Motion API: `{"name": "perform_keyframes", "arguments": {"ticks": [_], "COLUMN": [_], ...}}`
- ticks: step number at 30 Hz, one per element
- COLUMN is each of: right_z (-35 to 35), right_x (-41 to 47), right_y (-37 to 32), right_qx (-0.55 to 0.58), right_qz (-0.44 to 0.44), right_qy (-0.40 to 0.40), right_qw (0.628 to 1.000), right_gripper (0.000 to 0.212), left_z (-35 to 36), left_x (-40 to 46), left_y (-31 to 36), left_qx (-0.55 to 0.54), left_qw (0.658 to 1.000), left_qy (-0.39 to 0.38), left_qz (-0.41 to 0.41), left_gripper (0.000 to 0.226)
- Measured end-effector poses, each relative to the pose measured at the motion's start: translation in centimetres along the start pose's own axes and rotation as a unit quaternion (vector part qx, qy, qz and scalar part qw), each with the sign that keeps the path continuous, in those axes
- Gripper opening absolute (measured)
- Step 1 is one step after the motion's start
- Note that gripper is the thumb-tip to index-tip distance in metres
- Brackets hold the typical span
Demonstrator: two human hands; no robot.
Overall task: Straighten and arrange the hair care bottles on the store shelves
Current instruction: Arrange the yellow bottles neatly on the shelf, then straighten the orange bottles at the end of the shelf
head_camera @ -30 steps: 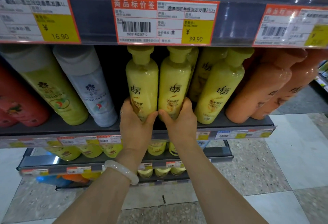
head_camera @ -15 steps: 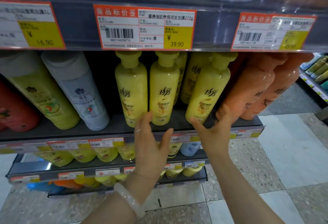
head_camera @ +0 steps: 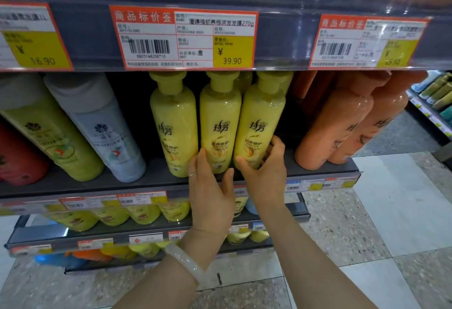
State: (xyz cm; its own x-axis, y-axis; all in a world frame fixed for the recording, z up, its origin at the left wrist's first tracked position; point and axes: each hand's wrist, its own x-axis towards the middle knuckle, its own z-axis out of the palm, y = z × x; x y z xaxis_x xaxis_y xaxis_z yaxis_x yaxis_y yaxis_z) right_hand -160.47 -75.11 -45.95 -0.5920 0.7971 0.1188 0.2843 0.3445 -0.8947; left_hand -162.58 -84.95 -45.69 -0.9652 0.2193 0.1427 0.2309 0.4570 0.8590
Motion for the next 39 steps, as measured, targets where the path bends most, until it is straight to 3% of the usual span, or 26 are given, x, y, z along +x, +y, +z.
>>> {"name": "perform_keyframes", "arguments": {"ticks": [3,6,9,11,16,20,23,27,30,32,35,37,39], "right_z": [-0.2,-2.5,-7.0,-9.5,-10.8,-9.9,-9.3,-8.5,-9.3,-11.2,-14.3,-15.3,-15.2], "right_x": [0.0,-0.8,-1.5,-0.1,3.8,4.5,4.4,3.8,3.6,3.3,4.3,6.3,7.7], "right_y": [-0.2,0.6,2.3,3.5,3.8,4.6,4.4,3.7,4.8,5.6,6.0,6.4,6.6], "right_qx": [0.001,0.029,0.040,0.035,0.017,0.024,0.015,0.016,0.005,0.015,0.015,0.017,0.033], "right_qz": [0.005,0.005,0.011,0.032,0.020,0.031,0.034,0.029,0.010,0.025,0.066,0.097,0.088], "right_qy": [-0.008,0.004,0.118,0.156,0.055,0.070,0.075,0.060,0.031,0.077,0.175,0.143,0.064], "right_qw": [1.000,1.000,0.992,0.987,0.998,0.997,0.996,0.998,0.999,0.997,0.982,0.985,0.994], "right_gripper": [0.078,0.073,0.052,0.055,0.066,0.052,0.042,0.057,0.036,0.030,0.050,0.076,0.086], "left_z": [0.0,0.2,2.0,4.3,9.6,10.8,10.9,11.7,11.9,11.8,11.8,12.0,12.5], "left_x": [-0.7,-2.6,-4.2,-4.2,-1.4,0.6,1.2,1.8,2.2,2.3,2.4,2.4,2.2], "left_y": [-0.3,-0.1,1.3,3.1,8.2,8.8,9.0,9.4,9.2,8.9,8.6,8.6,8.5], "left_qx": [-0.004,-0.023,-0.052,-0.054,-0.081,-0.160,-0.195,-0.166,-0.120,-0.108,-0.095,-0.084,-0.076], "left_qw": [1.000,0.994,0.982,0.973,0.970,0.967,0.955,0.970,0.981,0.980,0.980,0.982,0.984], "left_qy": [-0.006,0.016,-0.071,-0.130,-0.206,-0.195,-0.219,-0.175,-0.154,-0.165,-0.166,-0.158,-0.155], "left_qz": [0.018,0.103,0.169,0.182,0.101,0.012,0.031,0.008,0.014,0.032,0.051,0.053,0.041], "left_gripper": [0.063,0.046,0.037,0.042,0.057,0.051,0.067,0.066,0.065,0.067,0.063,0.068,0.077]}}
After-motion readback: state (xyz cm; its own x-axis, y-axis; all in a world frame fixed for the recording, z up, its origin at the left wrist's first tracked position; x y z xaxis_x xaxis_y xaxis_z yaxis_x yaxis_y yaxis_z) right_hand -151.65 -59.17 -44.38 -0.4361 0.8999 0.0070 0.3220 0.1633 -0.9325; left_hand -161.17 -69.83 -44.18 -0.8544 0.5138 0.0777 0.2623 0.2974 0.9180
